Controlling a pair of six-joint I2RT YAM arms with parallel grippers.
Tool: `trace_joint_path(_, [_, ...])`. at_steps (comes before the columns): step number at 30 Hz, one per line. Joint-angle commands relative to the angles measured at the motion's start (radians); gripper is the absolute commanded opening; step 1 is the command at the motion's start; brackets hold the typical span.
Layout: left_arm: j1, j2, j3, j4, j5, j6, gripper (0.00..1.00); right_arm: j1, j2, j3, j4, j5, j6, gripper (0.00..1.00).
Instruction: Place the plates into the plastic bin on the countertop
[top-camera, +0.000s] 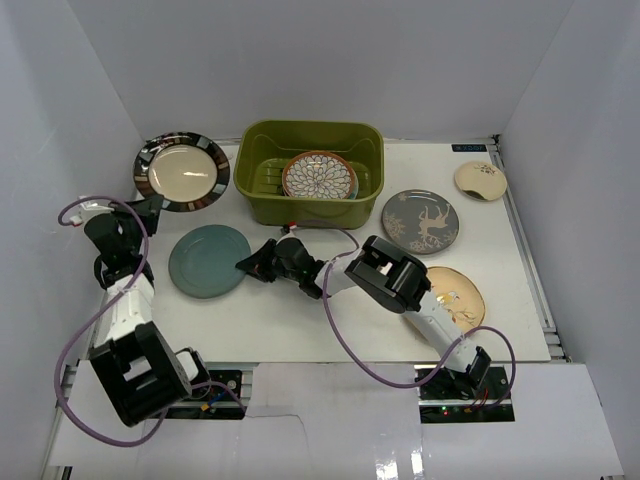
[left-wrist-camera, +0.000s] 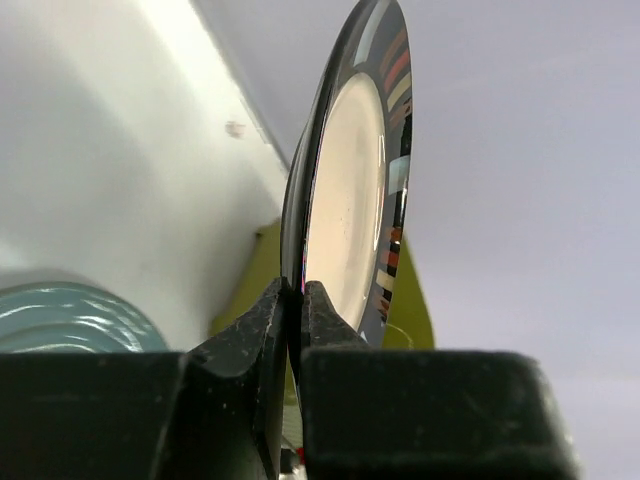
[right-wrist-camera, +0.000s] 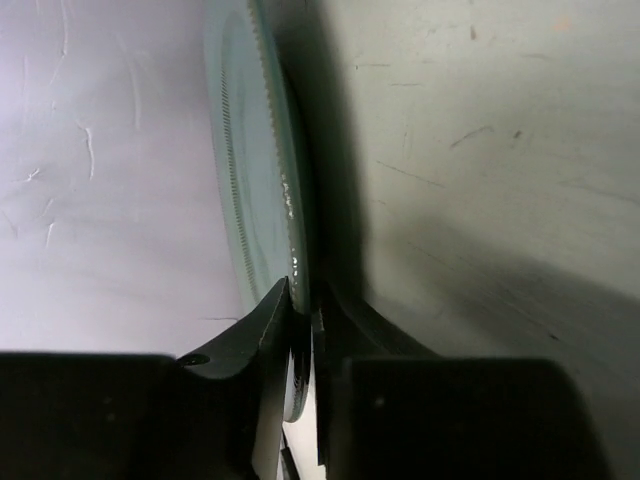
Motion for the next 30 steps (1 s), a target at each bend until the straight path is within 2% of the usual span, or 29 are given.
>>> trace_joint_path(1, [-0.013,-0.122,0.040,0.080,0.091,-0.054,0.00,0.004,0.040,-0.007,-0.047,0.016,-0.011,0.11])
trace_joint_path(2, [-0.014,-0.133,0.055,0.074,0.100,-0.052,0.00,0.004,0.026,-0.021,-0.028,0.017,-0.015,0.08])
trace_joint_path(7, [-0.036,-0.176,0.078,0.053,0.152,-0.083,0.00,0.006,-0.061,-0.172,0.084,0.033,-0.045,0.08])
trace_joint_path(16, [-0.153,-0.199,0.187,0.024,0.183,-0.105,0.00,0.006,-0.366,-0.483,0.297,0.025,-0.108,0.08])
trace_joint_path(26, [-0.233,-0.175,0.317,-0.015,0.161,-0.117,0.00,0.003,-0.757,-0.717,0.291,0.034,-0.229,0.08])
trace_joint_path(29, [-0.285,-0.127,0.381,-0.038,0.148,-0.094,0.00,-0.016,-0.898,-0.785,0.248,0.019,-0.271,0.08])
trace_joint_path(30, [-0.302,-0.089,0.401,-0.058,0.142,-0.068,0.00,-0.031,-0.943,-0.799,0.183,0.017,-0.290,0.08])
